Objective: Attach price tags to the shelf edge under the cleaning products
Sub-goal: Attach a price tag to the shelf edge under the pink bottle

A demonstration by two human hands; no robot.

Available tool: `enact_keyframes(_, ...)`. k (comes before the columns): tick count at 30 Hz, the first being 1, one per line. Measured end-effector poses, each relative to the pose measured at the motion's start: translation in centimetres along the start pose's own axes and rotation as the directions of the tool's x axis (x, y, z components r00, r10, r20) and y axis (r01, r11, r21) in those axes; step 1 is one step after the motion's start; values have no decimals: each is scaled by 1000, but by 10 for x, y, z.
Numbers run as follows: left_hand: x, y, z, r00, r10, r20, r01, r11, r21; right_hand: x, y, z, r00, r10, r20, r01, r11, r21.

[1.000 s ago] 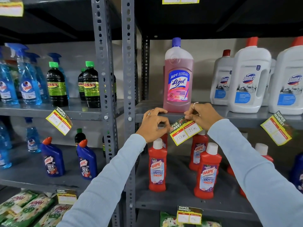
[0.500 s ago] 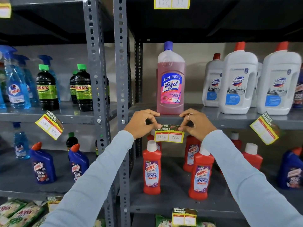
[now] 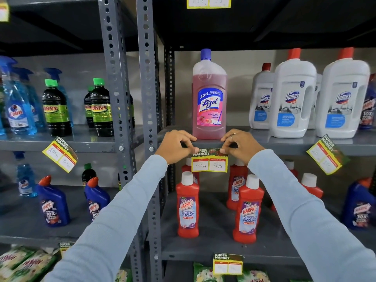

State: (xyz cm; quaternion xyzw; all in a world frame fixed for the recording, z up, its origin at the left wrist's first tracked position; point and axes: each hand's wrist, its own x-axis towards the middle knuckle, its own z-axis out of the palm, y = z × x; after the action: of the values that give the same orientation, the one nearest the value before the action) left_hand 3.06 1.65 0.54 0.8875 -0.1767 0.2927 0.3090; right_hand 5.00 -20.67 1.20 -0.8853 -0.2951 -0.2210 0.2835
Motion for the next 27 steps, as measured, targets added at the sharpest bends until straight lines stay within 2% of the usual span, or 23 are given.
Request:
enact_keyframes(6,3,6,-5,997,-71,-3,71,995,-74,3,-5,-2,998,57,-12,-56,997,54)
enact_keyframes(15,3,5,1,996,-85,-39,82,994,-71,3,-13,-3,996,88,5,-89,996,16)
enact_keyframes(22,0,5,2,992,-87,-94,72,986,-149,10,-18,-7,986,159,39,-161,986,34)
enact_keyframes(24,0,5,0,991,-55,-119,36,987,-154,10,-18,-3,982,187,13,-187,980,68)
enact_keyframes(27,-1,6,2,993,-55,-105,41,990,-135,11,-19,8,965,239,-104,-231,969,88)
